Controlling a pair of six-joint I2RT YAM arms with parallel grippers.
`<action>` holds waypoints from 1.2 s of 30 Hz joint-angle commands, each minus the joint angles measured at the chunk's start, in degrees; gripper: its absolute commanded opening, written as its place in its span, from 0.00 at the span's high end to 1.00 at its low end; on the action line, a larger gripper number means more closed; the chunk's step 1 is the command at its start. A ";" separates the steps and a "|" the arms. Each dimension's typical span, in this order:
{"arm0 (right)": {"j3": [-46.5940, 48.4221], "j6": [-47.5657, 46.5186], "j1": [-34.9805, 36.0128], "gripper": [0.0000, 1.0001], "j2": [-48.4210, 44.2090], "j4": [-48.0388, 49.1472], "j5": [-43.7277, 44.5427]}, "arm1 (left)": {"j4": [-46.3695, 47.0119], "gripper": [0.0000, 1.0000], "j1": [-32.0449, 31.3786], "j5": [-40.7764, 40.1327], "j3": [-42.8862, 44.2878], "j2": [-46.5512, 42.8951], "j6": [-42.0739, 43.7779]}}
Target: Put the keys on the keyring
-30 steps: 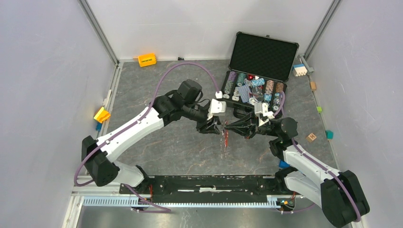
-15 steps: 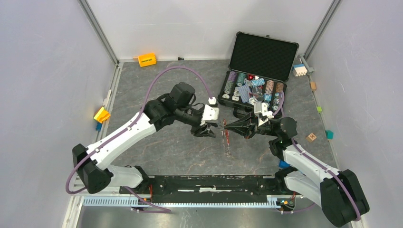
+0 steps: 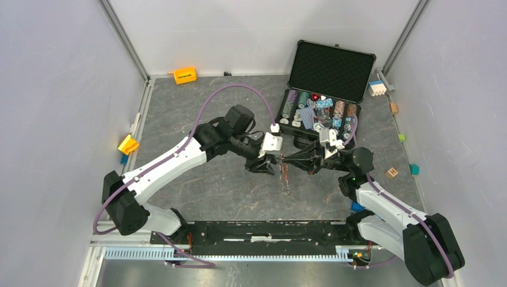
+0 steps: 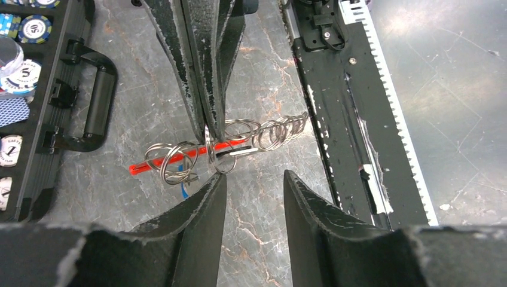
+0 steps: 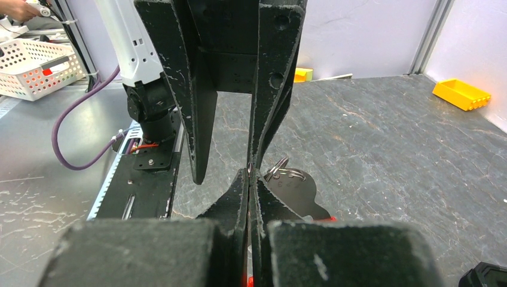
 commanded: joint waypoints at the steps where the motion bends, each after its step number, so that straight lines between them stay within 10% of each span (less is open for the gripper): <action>1: 0.84 -0.60 0.15 1.00 -0.25 2.15 0.75 | 0.97 0.54 -0.13 3.85 2.36 -0.19 1.28; 36: 1.02 -1.56 0.22 1.00 -0.59 0.78 0.76 | -4.60 0.54 -0.02 0.75 7.49 -0.01 5.00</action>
